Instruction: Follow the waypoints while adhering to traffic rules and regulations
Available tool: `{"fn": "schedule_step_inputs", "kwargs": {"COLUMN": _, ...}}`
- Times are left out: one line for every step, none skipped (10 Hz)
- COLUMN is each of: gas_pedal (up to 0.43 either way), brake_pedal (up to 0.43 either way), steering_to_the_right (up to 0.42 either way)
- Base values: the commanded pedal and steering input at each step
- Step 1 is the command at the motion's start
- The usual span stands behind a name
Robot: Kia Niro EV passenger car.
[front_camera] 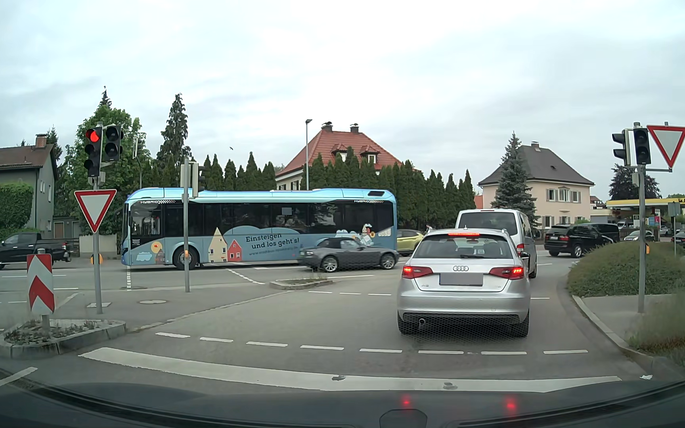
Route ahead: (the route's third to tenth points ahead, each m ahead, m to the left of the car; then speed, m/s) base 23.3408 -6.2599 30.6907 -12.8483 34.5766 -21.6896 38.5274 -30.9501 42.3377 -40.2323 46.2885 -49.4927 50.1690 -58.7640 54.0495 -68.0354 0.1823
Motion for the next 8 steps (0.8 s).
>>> {"fn": "schedule_step_inputs", "kwargs": {"gas_pedal": 0.000, "brake_pedal": 0.128, "steering_to_the_right": 0.061}}
{"fn": "schedule_step_inputs", "kwargs": {"gas_pedal": 0.000, "brake_pedal": 0.122, "steering_to_the_right": 0.062}}
{"fn": "schedule_step_inputs", "kwargs": {"gas_pedal": 0.000, "brake_pedal": 0.104, "steering_to_the_right": 0.061}}
{"fn": "schedule_step_inputs", "kwargs": {"gas_pedal": 0.000, "brake_pedal": 0.098, "steering_to_the_right": 0.062}}
{"fn": "schedule_step_inputs", "kwargs": {"gas_pedal": 0.000, "brake_pedal": 0.104, "steering_to_the_right": 0.061}}
{"fn": "schedule_step_inputs", "kwargs": {"gas_pedal": 0.000, "brake_pedal": 0.104, "steering_to_the_right": 0.062}}
{"fn": "schedule_step_inputs", "kwargs": {"gas_pedal": 0.000, "brake_pedal": 0.116, "steering_to_the_right": 0.062}}
{"fn": "schedule_step_inputs", "kwargs": {"gas_pedal": 0.000, "brake_pedal": 0.122, "steering_to_the_right": 0.061}}
